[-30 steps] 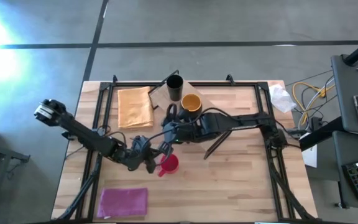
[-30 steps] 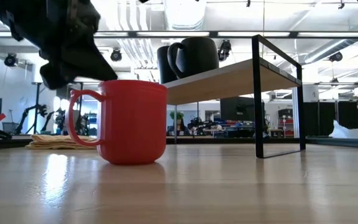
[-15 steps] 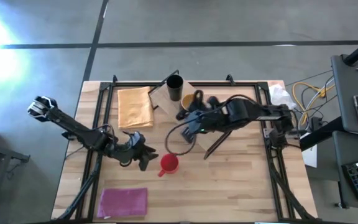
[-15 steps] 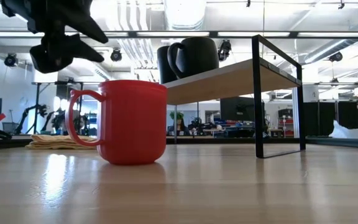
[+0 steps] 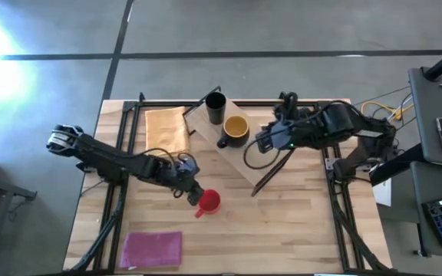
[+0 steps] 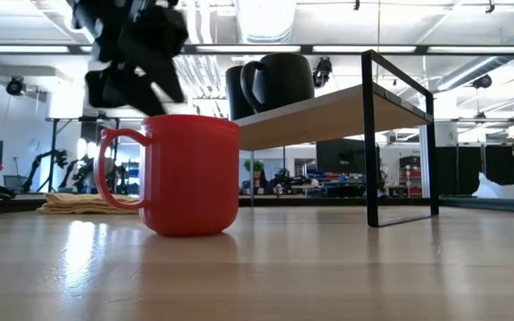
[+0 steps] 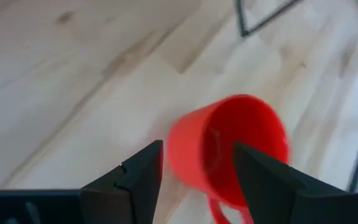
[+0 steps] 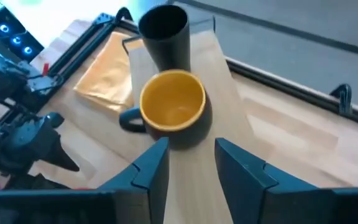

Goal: Stack small to large cups/mugs on shelf
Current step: Put the red mug on the shelf

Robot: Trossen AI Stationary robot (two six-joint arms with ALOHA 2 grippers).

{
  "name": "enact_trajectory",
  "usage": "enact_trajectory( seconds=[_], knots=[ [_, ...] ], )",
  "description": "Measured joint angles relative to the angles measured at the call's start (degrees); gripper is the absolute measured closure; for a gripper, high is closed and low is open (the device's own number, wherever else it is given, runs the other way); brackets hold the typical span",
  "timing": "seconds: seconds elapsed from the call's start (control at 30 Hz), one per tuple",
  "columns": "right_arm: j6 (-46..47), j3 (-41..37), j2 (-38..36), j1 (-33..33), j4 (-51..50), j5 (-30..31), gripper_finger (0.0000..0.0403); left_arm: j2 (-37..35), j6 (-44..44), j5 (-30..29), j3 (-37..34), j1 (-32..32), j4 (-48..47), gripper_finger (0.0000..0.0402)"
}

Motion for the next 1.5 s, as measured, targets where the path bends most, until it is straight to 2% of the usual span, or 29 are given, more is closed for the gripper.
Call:
enact_trajectory(
  seconds=[0.2,0.6,0.97,1.1,1.37,1.5],
  knots=[
    [4.48,-7.41,-3.25,0.36,0.02,-1.06,0.0280,4.48,5.35,6.35,5.41,0.50,-1.12,0.0222],
    [8.95,-16.45,-3.76,2.13,0.70,-2.30,0.0279,10.03,5.42,6.11,6.11,0.53,-3.98,0.0222],
    [9.21,-17.78,-3.87,2.15,0.05,-2.12,0.0280,12.91,5.58,5.81,6.62,0.55,-3.38,0.0226],
    [9.25,-18.58,-3.89,2.15,-0.01,-2.12,0.0281,13.96,5.54,5.96,6.73,0.55,-2.25,0.0260],
    [11.34,-22.37,-5.71,2.28,0.01,-2.23,0.0299,13.86,6.08,6.03,6.75,1.31,0.98,0.0379],
    [12.40,-24.95,-7.88,2.49,-0.02,-2.23,0.0311,13.83,7.02,6.07,6.88,1.72,2.00,0.0396]
  ],
)
